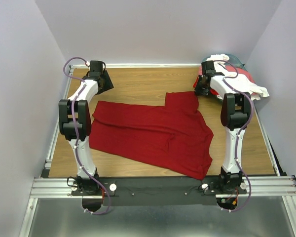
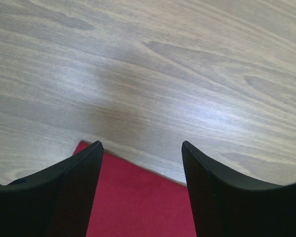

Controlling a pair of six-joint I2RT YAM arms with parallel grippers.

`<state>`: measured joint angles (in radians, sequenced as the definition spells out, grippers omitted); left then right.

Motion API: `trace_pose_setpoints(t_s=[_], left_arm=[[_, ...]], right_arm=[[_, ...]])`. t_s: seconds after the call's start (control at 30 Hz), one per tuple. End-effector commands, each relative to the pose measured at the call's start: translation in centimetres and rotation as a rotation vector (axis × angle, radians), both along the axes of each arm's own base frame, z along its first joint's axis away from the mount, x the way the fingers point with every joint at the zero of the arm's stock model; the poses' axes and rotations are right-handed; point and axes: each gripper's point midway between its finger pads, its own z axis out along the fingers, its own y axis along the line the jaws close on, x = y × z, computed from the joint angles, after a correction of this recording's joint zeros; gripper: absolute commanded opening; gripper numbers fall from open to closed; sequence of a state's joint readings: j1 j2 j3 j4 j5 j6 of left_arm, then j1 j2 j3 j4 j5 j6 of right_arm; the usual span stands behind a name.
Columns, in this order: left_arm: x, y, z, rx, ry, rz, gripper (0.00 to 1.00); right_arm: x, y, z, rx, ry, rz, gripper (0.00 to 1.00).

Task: Fold and stack the t-shirts
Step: Fold the tshirt

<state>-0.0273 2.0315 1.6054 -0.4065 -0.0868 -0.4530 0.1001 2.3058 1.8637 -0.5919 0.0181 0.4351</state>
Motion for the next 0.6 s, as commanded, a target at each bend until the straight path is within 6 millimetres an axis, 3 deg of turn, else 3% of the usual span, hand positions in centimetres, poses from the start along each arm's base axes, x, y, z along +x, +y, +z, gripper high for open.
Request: trace_pose_setpoints(t_s=[0.0,0.03,0.23,0.57], left_arm=[[-0.6,1.6,-1.9,0.084,0.069,0.018,0.71],[-0.7,1.8,-2.2,0.094,0.076,0.020,0.71],[-1.9,3.1,-4.6,0.140,0.143,0.052,0.67],[-2.6,4.8,-4.4,0.190,0.156,0.116,0.62]], right_arm=[[-1.2,-0.7,-2.7,-0.031,0.067,-0.004,0.05],[-1.1,-0.7,-2.5,-0.030,0.064,-0.005,0.01],[-1.0,-0.8,-1.6,-0.030,0.046,-0.012,0.01],[-1.7,-0.7,-1.7,-0.027,0.059,-0.009,0.00]])
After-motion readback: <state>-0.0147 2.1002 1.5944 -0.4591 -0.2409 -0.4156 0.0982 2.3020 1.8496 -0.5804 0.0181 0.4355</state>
